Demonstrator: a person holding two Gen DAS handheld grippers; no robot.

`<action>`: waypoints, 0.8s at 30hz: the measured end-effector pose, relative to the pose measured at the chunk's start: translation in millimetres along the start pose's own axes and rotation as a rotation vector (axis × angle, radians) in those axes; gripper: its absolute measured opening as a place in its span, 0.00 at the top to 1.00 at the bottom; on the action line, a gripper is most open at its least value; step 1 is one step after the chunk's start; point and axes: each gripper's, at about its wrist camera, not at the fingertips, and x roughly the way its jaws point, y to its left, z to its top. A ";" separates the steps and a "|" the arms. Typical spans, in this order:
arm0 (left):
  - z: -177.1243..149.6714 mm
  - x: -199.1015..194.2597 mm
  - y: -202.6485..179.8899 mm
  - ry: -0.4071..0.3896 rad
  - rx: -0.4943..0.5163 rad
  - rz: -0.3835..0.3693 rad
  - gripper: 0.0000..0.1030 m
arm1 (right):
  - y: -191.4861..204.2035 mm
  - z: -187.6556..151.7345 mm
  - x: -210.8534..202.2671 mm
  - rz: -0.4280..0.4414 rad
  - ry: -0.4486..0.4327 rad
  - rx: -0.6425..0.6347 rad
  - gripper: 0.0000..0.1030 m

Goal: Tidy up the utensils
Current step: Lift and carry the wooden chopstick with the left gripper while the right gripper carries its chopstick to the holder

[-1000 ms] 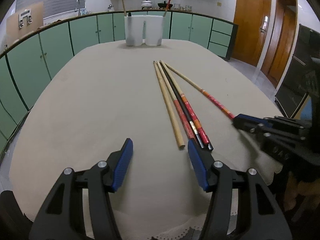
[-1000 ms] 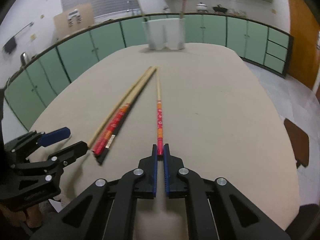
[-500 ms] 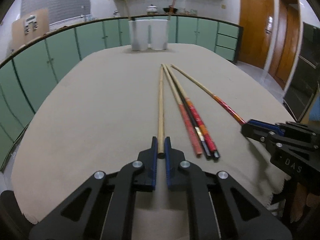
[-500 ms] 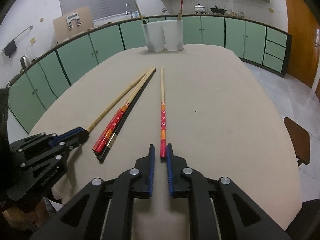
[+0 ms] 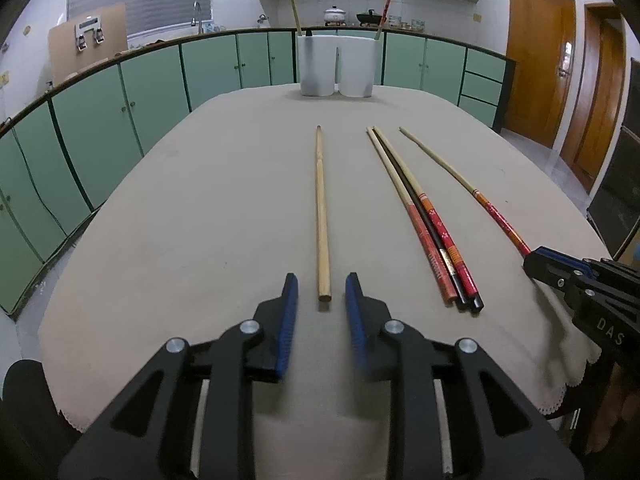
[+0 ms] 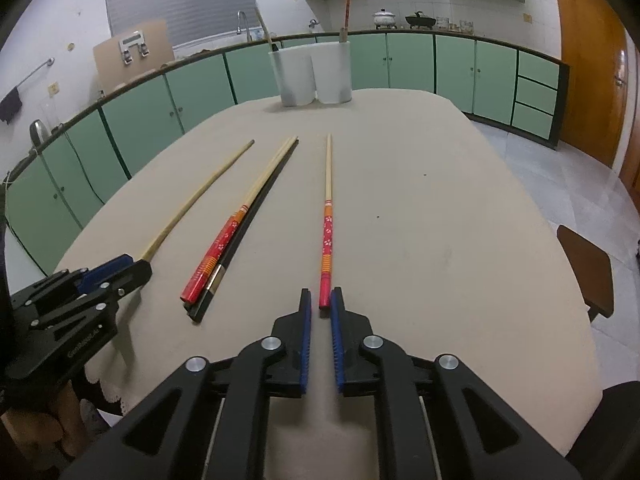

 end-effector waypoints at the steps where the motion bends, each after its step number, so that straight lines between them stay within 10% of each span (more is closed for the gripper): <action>1: 0.6 0.5 -0.4 0.001 0.000 -0.005 0.79 | 0.1 0.7 0.8 0.002 0.002 -0.001 0.90; 3: 2.0 0.3 0.4 0.007 -0.005 -0.029 0.94 | 0.8 2.6 1.0 0.011 0.008 -0.001 0.94; 24: 122.5 -89.2 21.7 -0.171 -0.026 -0.066 0.94 | 12.2 139.6 -99.8 0.091 -0.166 -0.096 0.94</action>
